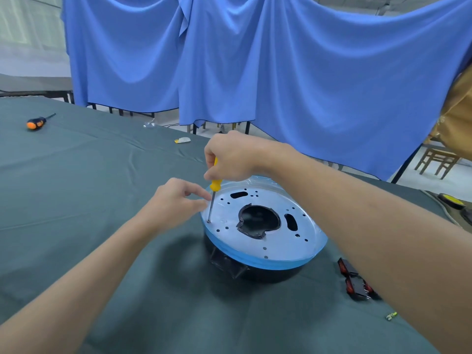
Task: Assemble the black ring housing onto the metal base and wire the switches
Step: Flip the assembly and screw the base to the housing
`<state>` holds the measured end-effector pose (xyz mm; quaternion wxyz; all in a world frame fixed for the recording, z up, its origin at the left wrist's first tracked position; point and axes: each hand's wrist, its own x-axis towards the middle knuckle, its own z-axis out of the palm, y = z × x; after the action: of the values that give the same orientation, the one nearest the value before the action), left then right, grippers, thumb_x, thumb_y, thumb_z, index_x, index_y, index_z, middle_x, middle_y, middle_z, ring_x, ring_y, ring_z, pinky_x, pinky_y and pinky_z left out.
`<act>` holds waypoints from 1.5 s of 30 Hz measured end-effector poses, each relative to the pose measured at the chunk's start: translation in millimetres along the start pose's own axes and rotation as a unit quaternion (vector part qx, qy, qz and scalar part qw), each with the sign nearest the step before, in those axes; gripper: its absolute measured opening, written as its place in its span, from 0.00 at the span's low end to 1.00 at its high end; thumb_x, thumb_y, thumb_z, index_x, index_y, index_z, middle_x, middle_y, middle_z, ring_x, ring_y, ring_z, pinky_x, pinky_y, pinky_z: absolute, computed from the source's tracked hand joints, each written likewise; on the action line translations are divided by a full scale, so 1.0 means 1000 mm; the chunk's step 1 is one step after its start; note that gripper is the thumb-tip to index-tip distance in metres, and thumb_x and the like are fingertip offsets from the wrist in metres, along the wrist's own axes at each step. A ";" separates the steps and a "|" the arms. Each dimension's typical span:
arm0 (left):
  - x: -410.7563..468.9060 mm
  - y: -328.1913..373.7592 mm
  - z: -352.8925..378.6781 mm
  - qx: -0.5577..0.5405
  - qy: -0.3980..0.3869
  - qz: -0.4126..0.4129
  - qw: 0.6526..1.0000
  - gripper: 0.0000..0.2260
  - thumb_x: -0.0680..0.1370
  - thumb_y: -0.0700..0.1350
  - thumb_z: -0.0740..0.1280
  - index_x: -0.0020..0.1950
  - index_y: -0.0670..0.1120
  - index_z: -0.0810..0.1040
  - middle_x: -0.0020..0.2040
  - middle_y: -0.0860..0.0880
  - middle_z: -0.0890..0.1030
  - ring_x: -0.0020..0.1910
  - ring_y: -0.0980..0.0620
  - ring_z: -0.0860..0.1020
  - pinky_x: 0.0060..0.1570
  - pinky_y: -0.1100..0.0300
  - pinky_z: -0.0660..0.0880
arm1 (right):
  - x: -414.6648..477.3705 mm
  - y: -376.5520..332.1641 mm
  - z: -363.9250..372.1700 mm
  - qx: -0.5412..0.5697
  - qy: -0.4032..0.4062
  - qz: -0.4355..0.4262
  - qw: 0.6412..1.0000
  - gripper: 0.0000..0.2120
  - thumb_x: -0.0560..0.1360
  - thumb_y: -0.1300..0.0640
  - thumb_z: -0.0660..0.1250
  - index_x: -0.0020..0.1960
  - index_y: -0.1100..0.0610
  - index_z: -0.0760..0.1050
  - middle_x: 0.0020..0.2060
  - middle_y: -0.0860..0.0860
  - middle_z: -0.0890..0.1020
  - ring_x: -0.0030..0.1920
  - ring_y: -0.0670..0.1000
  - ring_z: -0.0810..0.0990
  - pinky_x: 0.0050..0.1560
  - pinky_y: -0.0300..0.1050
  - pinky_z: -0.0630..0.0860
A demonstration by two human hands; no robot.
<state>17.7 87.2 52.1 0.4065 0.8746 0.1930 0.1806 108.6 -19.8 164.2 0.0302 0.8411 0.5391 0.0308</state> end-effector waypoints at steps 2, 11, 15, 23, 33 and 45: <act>0.000 0.001 -0.001 -0.010 0.005 0.025 1.000 0.10 0.73 0.44 0.72 0.41 0.61 0.83 0.54 0.43 0.82 0.45 0.46 0.77 0.53 0.50 0.76 | 0.002 0.000 0.003 -0.005 0.021 -0.008 1.000 0.15 0.76 0.51 0.66 0.53 0.62 0.77 0.52 0.58 0.81 0.53 0.57 0.77 0.37 0.46 0.71; 0.001 0.004 0.016 -0.100 0.102 0.046 0.989 0.06 0.69 0.45 0.79 0.37 0.55 0.85 0.35 0.52 0.85 0.36 0.49 0.77 0.38 0.61 0.72 | 0.006 -0.004 0.011 0.001 0.042 0.017 0.999 0.16 0.78 0.49 0.62 0.38 0.56 0.62 0.40 0.54 0.73 0.54 0.57 0.71 0.42 0.48 0.68; 0.003 0.001 0.015 -0.083 0.100 0.073 0.989 0.02 0.72 0.42 0.76 0.44 0.46 0.87 0.22 0.58 0.76 0.23 0.56 0.64 0.25 0.70 0.61 | 0.002 -0.008 0.005 0.004 0.028 0.004 1.000 0.14 0.78 0.46 0.63 0.50 0.58 0.73 0.46 0.54 0.80 0.52 0.55 0.77 0.43 0.48 0.75; 0.005 -0.001 0.016 -0.048 0.062 0.092 0.993 0.03 0.75 0.45 0.74 0.42 0.52 0.87 0.40 0.45 0.85 0.36 0.52 0.68 0.37 0.59 0.65 | -0.007 -0.008 -0.002 -0.003 0.055 -0.030 0.998 0.07 0.76 0.61 0.65 0.49 0.61 0.81 0.27 0.47 0.77 0.51 0.52 0.79 0.44 0.44 0.77; 0.004 -0.010 0.023 -0.012 0.100 0.102 0.990 0.03 0.74 0.45 0.74 0.43 0.48 0.87 0.35 0.41 0.82 0.36 0.45 0.70 0.39 0.60 0.57 | -0.005 -0.002 0.003 -0.016 0.023 -0.011 1.000 0.12 0.80 0.54 0.60 0.40 0.55 0.75 0.27 0.50 0.78 0.41 0.52 0.84 0.47 0.46 0.79; 0.003 -0.010 0.021 0.081 0.105 0.165 0.977 0.07 0.78 0.45 0.71 0.42 0.44 0.86 0.22 0.48 0.71 0.35 0.37 0.68 0.60 0.69 0.60 | -0.004 -0.011 -0.007 -0.060 -0.002 -0.039 0.997 0.12 0.78 0.56 0.60 0.39 0.57 0.77 0.16 0.44 0.74 0.51 0.52 0.81 0.37 0.38 0.72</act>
<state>28.2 81.4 32.4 0.2763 0.9008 0.1018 0.3192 96.5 -19.3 169.8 0.0827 0.8164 0.5684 0.0600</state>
